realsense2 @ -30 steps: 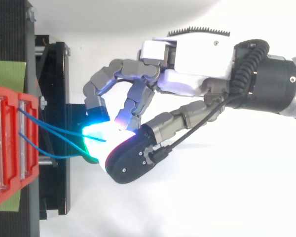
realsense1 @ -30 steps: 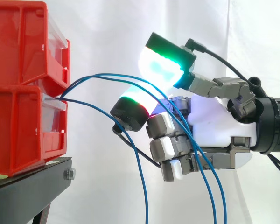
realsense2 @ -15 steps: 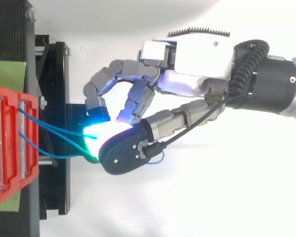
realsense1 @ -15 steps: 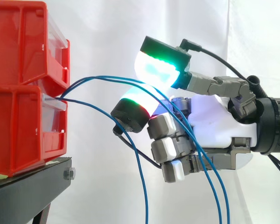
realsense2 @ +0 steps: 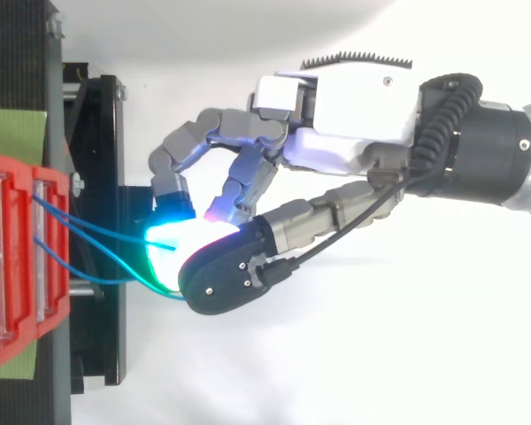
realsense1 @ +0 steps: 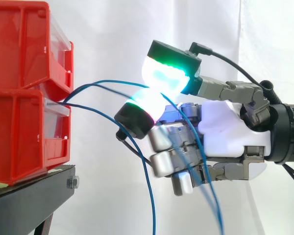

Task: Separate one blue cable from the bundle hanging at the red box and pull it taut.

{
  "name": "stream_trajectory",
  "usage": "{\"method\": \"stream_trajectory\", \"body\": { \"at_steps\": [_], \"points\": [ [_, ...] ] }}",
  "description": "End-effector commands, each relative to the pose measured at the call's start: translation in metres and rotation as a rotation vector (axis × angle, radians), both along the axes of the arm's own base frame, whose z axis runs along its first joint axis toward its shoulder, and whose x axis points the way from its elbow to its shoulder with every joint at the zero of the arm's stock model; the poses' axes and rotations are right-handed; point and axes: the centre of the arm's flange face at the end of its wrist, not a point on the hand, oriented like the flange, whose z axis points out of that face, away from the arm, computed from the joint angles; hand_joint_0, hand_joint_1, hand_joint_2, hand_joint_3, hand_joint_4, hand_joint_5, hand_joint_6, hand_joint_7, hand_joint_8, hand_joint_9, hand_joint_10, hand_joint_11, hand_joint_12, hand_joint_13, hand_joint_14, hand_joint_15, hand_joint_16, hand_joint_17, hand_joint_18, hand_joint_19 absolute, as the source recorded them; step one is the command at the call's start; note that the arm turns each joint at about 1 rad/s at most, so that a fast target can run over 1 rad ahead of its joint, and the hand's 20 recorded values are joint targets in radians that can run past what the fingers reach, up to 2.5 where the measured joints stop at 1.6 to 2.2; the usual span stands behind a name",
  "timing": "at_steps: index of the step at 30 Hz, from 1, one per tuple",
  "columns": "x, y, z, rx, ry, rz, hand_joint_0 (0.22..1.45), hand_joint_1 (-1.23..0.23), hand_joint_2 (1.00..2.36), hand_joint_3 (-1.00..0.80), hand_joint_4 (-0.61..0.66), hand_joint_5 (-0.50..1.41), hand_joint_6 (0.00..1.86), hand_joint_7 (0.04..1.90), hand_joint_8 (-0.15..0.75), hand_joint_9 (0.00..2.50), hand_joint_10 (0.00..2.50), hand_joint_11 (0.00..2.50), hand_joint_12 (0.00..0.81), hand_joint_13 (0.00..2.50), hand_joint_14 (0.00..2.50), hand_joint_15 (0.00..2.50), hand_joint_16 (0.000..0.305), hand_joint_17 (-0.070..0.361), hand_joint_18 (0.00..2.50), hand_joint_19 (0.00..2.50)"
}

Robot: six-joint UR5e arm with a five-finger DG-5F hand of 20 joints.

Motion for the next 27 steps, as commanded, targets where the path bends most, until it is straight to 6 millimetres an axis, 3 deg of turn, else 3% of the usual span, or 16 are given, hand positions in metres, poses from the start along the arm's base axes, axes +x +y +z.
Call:
{"method": "stream_trajectory", "body": {
  "at_steps": [1,8,14,18,20,22,25,27],
  "points": [
    [-0.0003,0.0000,-0.0007,0.000,0.001,0.001,0.60,-0.79,1.01,-0.03,-0.06,-0.10,0.91,1.19,0.363,0.77,0.00,0.00,0.363,0.89,0.01,0.16,0.052,0.117,1.04,0.45],
    [-0.0003,0.0000,-0.0007,0.000,0.001,0.001,0.59,-0.80,1.00,-0.04,-0.08,-0.10,0.90,1.18,0.311,0.41,0.00,0.00,0.348,0.58,0.00,0.00,0.049,0.110,0.79,0.29],
    [-0.0007,-0.0002,-0.0014,0.000,0.002,-0.001,0.59,-0.80,1.00,-0.04,-0.06,-0.10,0.90,1.18,0.335,0.48,0.00,0.00,0.348,0.55,0.00,0.00,0.048,0.108,0.73,0.28],
    [-0.0008,-0.0002,-0.0016,0.000,0.004,-0.001,0.60,-0.78,1.00,-0.05,0.00,-0.10,0.90,1.19,0.375,0.72,0.00,0.00,0.354,0.64,0.00,0.04,0.050,0.113,0.79,0.36],
    [-0.0008,-0.0002,-0.0016,0.000,0.004,-0.001,0.60,-0.77,1.01,-0.06,0.02,-0.10,0.90,1.18,0.385,0.82,0.00,0.22,0.364,0.67,0.00,0.13,0.051,0.115,0.79,0.40],
    [-0.0007,0.0010,-0.0016,0.000,0.004,0.001,0.60,-0.75,1.01,-0.07,0.03,-0.11,0.90,1.17,0.406,0.94,0.01,0.67,0.369,0.67,0.01,0.21,0.051,0.115,0.78,0.43],
    [-0.0009,0.0010,-0.0018,-0.002,0.006,0.001,0.60,-0.74,1.01,-0.08,0.02,-0.11,0.91,1.14,0.414,0.96,0.00,0.98,0.369,0.68,0.01,0.28,0.051,0.114,0.78,0.46],
    [-0.0010,0.0001,-0.0018,-0.002,0.006,0.002,0.60,-0.74,1.01,-0.09,0.02,-0.11,0.91,1.13,0.416,0.98,0.00,1.05,0.368,0.69,0.01,0.36,0.051,0.114,0.77,0.49]
  ]
}}
